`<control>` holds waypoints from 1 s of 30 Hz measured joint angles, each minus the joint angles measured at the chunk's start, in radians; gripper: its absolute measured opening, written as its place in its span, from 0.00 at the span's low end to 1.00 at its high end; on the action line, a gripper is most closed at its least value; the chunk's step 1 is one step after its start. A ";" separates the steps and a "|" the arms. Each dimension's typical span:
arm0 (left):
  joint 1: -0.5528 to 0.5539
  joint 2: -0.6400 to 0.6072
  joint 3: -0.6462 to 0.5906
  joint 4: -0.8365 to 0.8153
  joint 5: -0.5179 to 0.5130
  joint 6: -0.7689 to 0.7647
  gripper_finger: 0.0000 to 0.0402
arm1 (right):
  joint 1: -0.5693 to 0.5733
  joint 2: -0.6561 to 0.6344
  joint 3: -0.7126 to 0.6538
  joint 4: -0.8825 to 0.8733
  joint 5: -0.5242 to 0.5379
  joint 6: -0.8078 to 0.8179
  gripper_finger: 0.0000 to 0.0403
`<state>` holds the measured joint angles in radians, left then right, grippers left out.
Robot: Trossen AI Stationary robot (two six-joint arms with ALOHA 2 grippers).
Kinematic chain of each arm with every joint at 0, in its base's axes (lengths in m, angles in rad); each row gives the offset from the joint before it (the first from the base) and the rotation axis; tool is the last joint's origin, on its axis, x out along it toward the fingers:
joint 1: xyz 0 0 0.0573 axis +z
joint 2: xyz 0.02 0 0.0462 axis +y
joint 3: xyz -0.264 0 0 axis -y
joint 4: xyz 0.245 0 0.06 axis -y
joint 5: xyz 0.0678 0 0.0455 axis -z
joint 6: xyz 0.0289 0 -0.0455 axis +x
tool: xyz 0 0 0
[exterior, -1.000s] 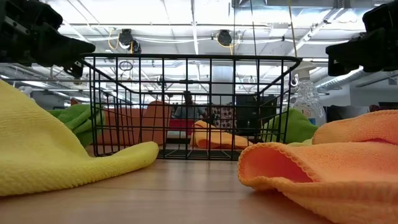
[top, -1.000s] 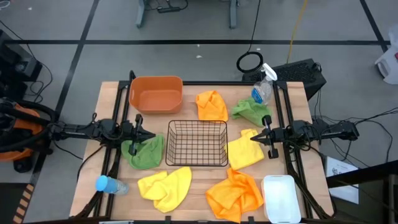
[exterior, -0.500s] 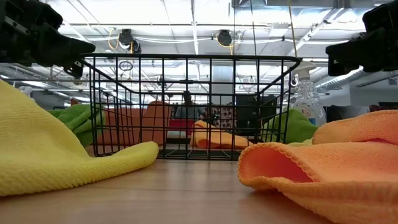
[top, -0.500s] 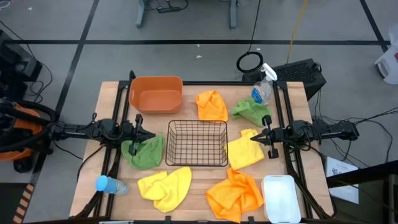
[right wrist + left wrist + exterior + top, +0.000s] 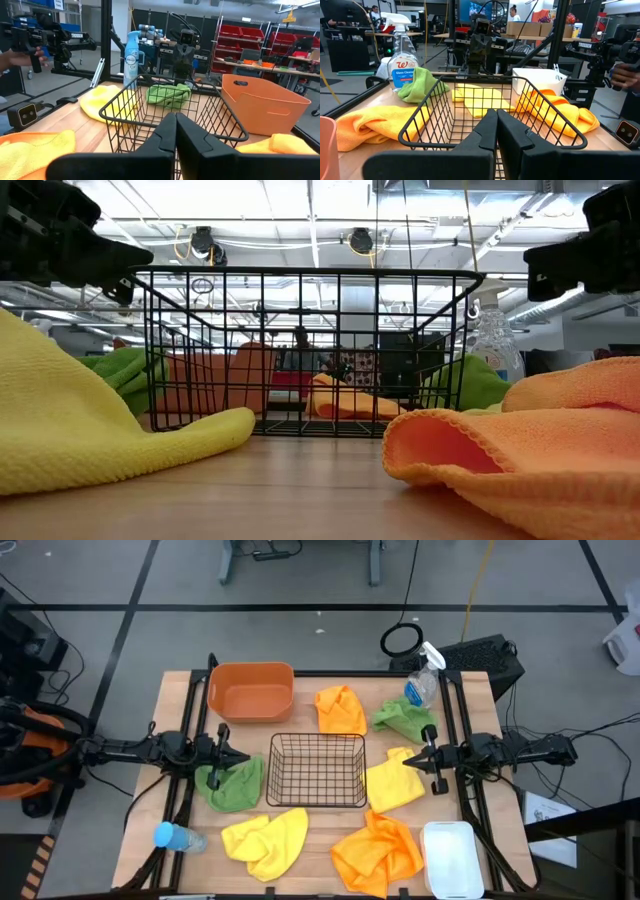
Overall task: Sort microfiber towel by color & place in baskets
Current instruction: Put the right green microfiber cloth into the orange bin
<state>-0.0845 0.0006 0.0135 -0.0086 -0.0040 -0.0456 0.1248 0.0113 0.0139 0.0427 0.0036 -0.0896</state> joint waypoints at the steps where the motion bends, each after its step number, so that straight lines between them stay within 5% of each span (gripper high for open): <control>1: 0.000 0.000 0.000 0.000 0.000 0.000 0.03 | 0.000 0.000 0.000 -0.001 0.000 0.011 0.00; 18: 0.000 0.000 0.000 0.000 0.000 0.000 0.03 | 0.000 0.003 0.019 -0.011 -0.009 0.170 0.00; 30: 0.000 0.000 0.000 0.000 0.000 0.000 0.03 | 0.000 0.185 0.300 -0.106 0.034 0.142 0.00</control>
<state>-0.0848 0.0003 0.0138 -0.0086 -0.0044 -0.0456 0.1249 0.1959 0.3142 -0.0628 0.0373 0.0523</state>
